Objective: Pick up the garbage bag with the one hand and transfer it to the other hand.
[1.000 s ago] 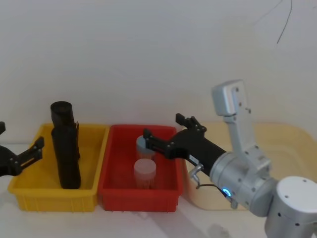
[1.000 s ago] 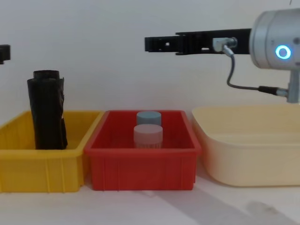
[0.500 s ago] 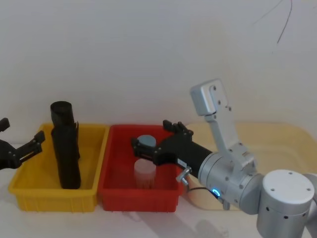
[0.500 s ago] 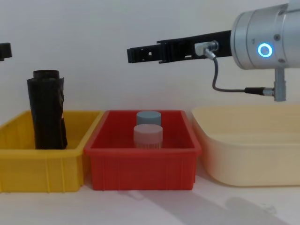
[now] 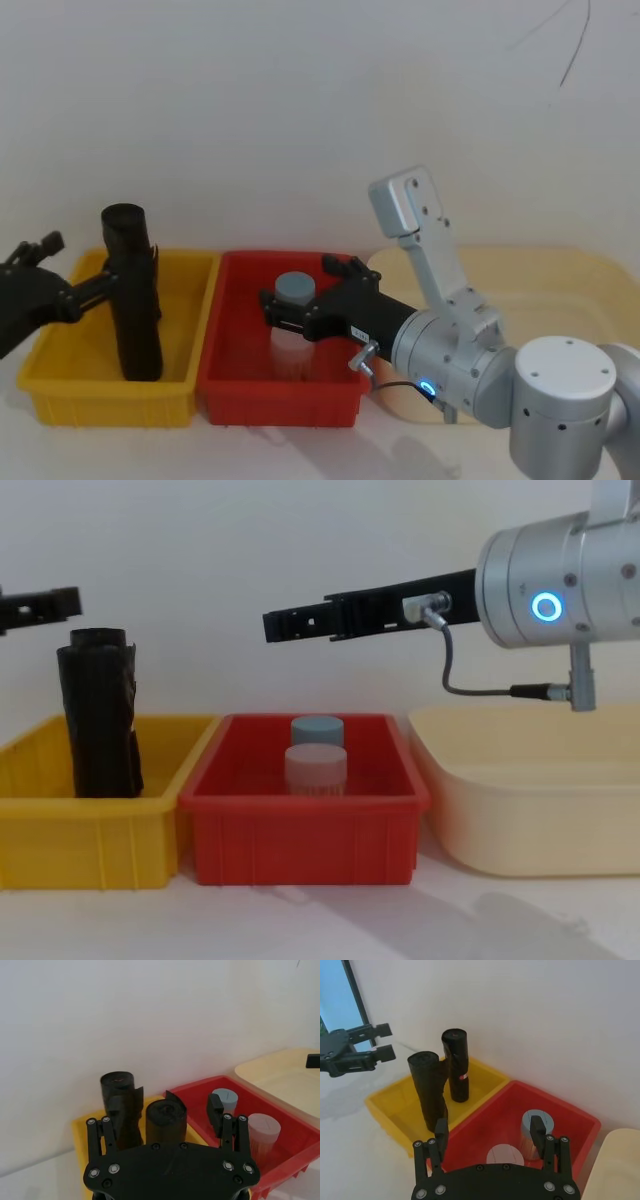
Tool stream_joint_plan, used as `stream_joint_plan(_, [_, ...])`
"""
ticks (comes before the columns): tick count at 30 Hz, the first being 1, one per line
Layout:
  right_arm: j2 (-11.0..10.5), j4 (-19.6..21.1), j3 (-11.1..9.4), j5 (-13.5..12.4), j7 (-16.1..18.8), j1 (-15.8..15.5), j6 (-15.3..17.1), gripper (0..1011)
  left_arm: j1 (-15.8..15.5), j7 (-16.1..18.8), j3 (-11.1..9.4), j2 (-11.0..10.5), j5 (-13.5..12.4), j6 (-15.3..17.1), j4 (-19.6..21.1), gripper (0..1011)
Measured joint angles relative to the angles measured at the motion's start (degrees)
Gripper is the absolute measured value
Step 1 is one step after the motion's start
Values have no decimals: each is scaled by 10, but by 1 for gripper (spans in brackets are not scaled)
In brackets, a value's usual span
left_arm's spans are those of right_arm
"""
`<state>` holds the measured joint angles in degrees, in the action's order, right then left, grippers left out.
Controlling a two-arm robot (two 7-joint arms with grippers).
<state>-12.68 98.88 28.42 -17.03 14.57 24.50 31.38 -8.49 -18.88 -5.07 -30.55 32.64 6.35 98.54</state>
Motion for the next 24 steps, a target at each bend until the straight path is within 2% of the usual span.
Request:
stream_joint_plan(8, [4, -19, -1, 2, 9, 9, 2, 1002, -36, -12, -30, 14, 4, 0, -40, 1002])
stream_joint_plan(14, [5, -29, -2, 3, 15, 14, 2, 1002, -48, -12, -43, 18, 4, 0, -56, 1002])
stream_joint_plan(24, [3, -39, -12, 2, 19, 13, 9, 1002, -60, -5, -64, 21, -12, 10, -76, 1001])
